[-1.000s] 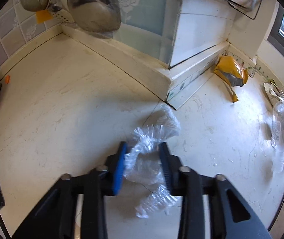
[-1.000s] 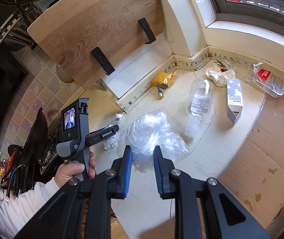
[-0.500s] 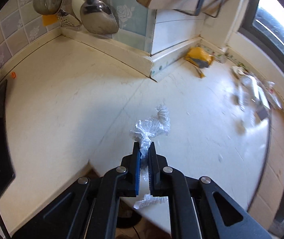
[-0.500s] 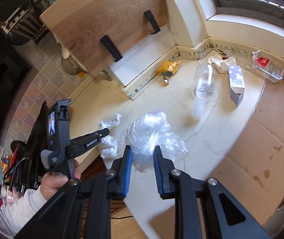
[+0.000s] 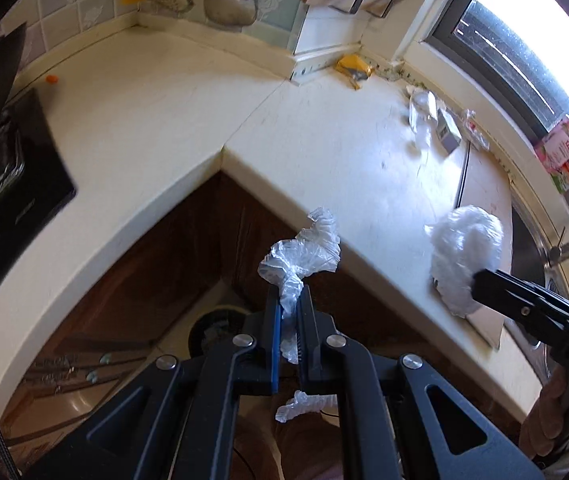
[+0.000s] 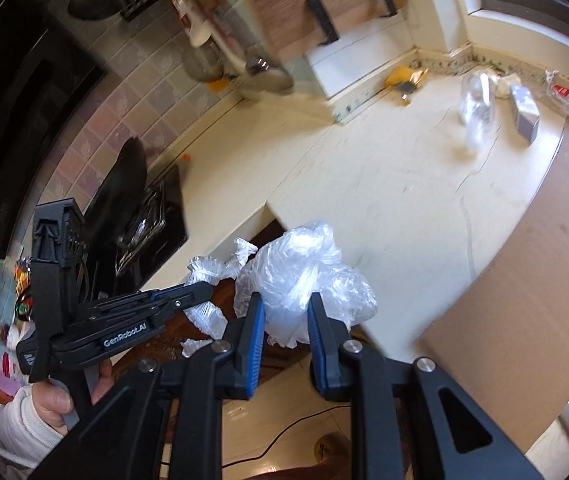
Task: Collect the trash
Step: 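Carry the plastic strip and bag with both tools down over the bin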
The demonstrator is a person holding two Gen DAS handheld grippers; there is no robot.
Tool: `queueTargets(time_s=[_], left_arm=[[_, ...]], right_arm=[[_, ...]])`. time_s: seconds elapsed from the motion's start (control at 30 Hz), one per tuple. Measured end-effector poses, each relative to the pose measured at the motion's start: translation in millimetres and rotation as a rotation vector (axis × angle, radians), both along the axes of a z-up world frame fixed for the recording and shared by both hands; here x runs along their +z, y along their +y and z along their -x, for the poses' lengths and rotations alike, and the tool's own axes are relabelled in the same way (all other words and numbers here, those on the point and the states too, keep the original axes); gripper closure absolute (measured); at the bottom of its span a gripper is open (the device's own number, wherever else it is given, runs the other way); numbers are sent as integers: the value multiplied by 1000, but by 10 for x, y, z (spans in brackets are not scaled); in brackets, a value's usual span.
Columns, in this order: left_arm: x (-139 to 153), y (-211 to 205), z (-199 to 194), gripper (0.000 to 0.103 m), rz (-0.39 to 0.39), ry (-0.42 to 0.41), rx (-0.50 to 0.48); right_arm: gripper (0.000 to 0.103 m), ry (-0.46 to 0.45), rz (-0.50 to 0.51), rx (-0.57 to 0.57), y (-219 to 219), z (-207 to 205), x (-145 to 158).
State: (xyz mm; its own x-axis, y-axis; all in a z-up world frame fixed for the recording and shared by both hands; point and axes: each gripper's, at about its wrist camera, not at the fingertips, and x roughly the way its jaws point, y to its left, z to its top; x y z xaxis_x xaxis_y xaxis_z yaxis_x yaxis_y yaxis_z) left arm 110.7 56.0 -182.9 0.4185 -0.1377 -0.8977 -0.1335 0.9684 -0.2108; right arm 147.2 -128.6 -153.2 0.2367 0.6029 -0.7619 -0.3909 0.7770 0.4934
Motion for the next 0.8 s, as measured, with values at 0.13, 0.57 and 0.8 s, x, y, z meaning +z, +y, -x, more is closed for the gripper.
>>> queueTargets(time_s=[0.13,0.57,0.8], left_arm=[[-265,135,286,98,19,63,-5],[-1549,511,617,98,47,211,13],[-2144,626,376,91,39,244,16]], right_arm=[[82,43,38,34,241,286,-260],[82,253,203,59,753,604,-1609],[81,317,280,53,929,505,-2248]])
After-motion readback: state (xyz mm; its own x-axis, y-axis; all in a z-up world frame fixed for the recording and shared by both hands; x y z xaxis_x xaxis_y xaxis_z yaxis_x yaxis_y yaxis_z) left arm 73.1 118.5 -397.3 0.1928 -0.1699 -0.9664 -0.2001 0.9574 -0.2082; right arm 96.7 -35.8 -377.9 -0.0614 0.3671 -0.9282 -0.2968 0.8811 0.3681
